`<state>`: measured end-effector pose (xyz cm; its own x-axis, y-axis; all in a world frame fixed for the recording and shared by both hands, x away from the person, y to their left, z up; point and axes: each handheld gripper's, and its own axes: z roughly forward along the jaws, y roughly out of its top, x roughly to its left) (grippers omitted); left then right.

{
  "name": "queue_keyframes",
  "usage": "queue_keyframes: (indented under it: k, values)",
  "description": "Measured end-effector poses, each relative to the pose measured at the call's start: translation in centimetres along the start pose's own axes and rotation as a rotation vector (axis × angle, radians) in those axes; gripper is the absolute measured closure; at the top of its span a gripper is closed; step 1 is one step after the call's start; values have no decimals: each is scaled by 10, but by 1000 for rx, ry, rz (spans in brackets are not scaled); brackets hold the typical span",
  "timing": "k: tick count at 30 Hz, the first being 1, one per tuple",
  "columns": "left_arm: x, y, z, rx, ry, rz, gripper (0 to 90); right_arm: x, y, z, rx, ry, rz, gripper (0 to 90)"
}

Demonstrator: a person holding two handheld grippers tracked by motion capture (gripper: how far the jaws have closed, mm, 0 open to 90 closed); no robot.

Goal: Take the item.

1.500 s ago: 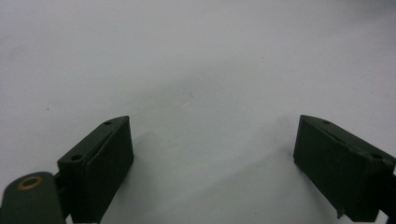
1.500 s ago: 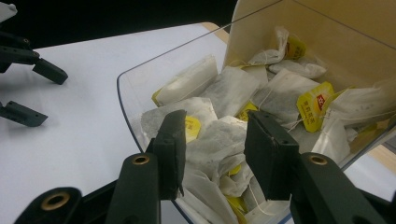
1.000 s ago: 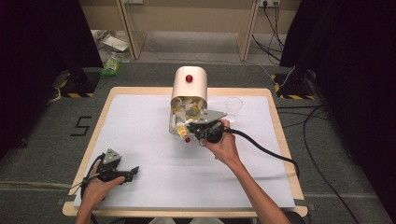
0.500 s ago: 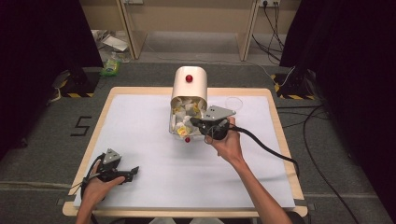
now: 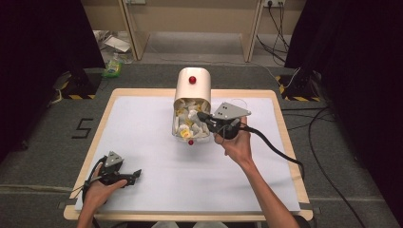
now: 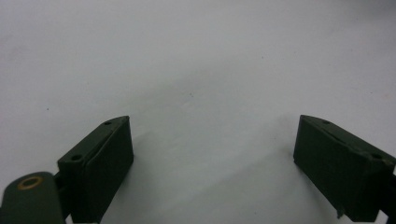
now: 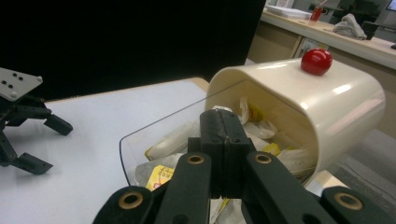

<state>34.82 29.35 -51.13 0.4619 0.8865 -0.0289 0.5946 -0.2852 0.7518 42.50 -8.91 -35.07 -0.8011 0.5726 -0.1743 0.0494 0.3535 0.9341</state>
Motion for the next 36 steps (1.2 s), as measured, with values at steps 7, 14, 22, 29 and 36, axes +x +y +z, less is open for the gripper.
queue_keyframes:
  k: [7, 14, 22, 29, 36]
  values:
    - [0, 0, 0, 0, 0, 0, 111, -4, 5, -10, -30, -14, 3, 900]
    - [0, 0, 0, 0, 0, 0, 111, -10, 9, -27, -51, -41, 2, 900]
    - [0, 0, 0, 0, 0, 0, 111, -20, 5, -39, -63, -66, 24, 900]
    - [0, 0, 0, 0, 0, 1, 111, -30, 7, -54, -90, -102, 42, 900]
    - [0, 0, 0, 0, 0, 1, 111, -49, -2, -67, -91, -161, 73, 900]
